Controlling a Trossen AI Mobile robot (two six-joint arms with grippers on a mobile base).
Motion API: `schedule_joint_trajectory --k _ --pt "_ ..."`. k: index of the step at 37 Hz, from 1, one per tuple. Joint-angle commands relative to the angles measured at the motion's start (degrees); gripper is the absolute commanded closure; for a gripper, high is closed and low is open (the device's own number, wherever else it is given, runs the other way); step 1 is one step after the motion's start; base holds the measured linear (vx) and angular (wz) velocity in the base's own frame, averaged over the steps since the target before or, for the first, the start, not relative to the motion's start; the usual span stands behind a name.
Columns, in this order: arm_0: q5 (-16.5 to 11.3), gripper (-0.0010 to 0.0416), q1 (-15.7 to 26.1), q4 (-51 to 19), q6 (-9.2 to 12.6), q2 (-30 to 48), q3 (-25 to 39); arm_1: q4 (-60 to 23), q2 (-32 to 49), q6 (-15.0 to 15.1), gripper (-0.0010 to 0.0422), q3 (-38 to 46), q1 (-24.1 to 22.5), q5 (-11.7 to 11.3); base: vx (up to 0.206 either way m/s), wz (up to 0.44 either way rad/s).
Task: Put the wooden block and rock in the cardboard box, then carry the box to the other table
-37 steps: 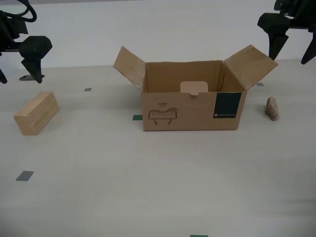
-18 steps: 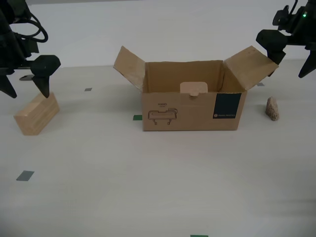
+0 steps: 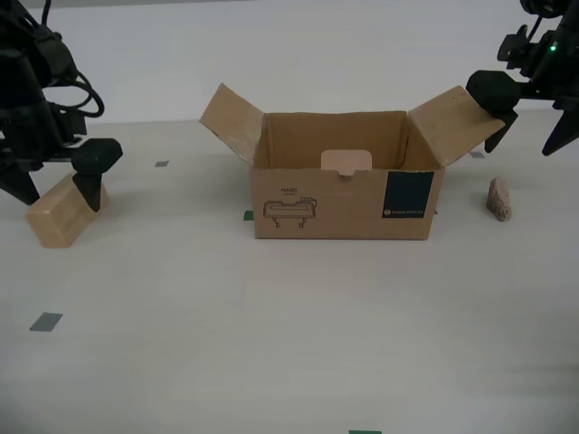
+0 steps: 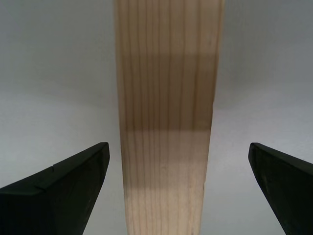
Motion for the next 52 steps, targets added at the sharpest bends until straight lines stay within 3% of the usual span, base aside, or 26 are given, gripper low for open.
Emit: schedule_joint_trajectory --k 1,41,47,52 --pt "0.0 0.0016 0.0 0.5 0.2 0.0 -0.5 0.6 0.6 0.3 0.0021 -0.1 0.0 -0.1 0.000 0.000" --pt "0.0 0.0016 0.0 3.4 0.2 0.0 -1.4 4.2 0.7 1.3 0.0021 -0.1 0.3 0.0 0.000 0.000" --pt "-0.1 0.0016 0.0 4.4 0.1 0.0 -3.7 4.2 0.7 1.3 0.0021 -0.1 0.4 1.5 0.000 0.000" --pt "-0.2 0.0016 0.0 6.9 0.0 0.0 -6.4 4.7 0.7 1.3 0.0021 -0.1 0.4 1.5 0.000 0.000"
